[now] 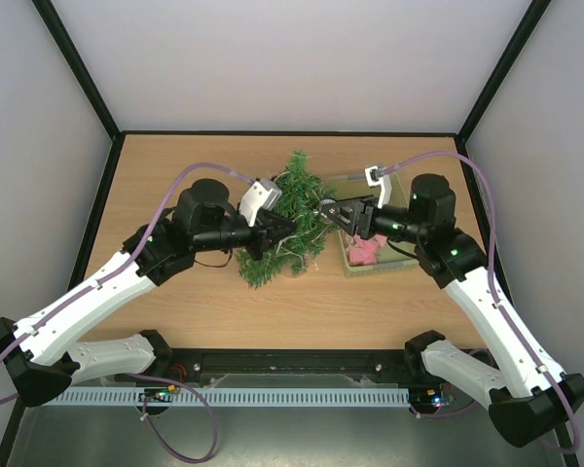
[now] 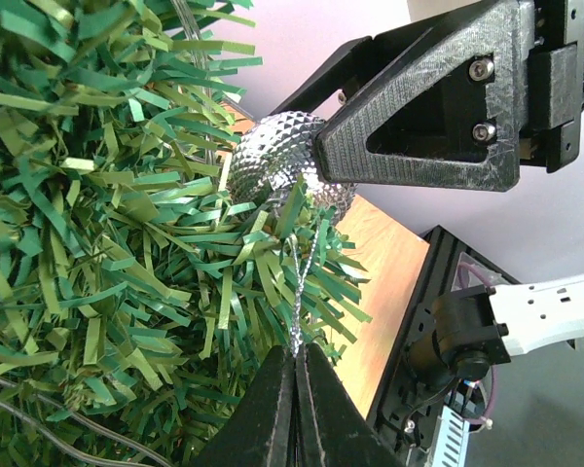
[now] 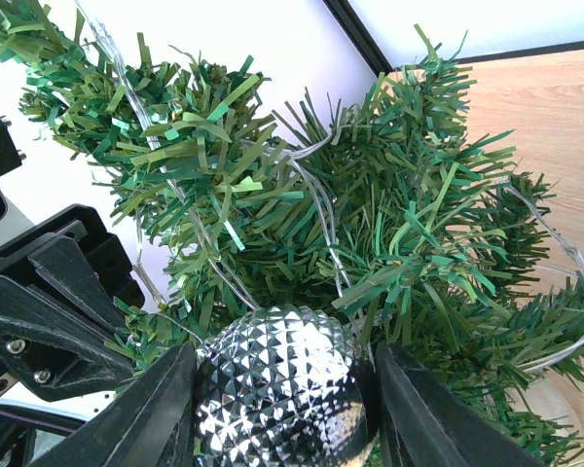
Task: Decorate the small christmas tree
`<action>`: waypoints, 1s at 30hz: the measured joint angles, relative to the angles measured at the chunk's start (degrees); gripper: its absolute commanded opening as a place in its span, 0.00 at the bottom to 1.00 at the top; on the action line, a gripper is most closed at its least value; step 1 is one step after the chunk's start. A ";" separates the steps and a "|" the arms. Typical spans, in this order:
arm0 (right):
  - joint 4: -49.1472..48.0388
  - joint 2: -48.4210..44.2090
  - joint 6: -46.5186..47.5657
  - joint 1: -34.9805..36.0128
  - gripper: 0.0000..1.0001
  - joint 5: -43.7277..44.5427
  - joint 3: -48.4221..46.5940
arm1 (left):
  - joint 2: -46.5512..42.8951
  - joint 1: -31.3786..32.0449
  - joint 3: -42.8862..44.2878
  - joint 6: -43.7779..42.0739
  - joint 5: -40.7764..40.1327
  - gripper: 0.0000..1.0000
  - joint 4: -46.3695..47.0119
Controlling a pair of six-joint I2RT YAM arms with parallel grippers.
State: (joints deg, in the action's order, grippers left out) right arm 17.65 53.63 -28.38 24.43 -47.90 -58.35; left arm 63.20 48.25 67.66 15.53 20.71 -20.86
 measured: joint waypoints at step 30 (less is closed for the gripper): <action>-2.93 -2.49 2.60 0.00 0.39 -2.40 1.79 | 0.00 0.00 0.00 -2.73 0.39 0.02 -0.61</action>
State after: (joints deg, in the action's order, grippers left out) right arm 14.72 51.13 -25.78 24.43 -50.30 -56.55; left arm 63.20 48.25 67.66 12.80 21.10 -21.47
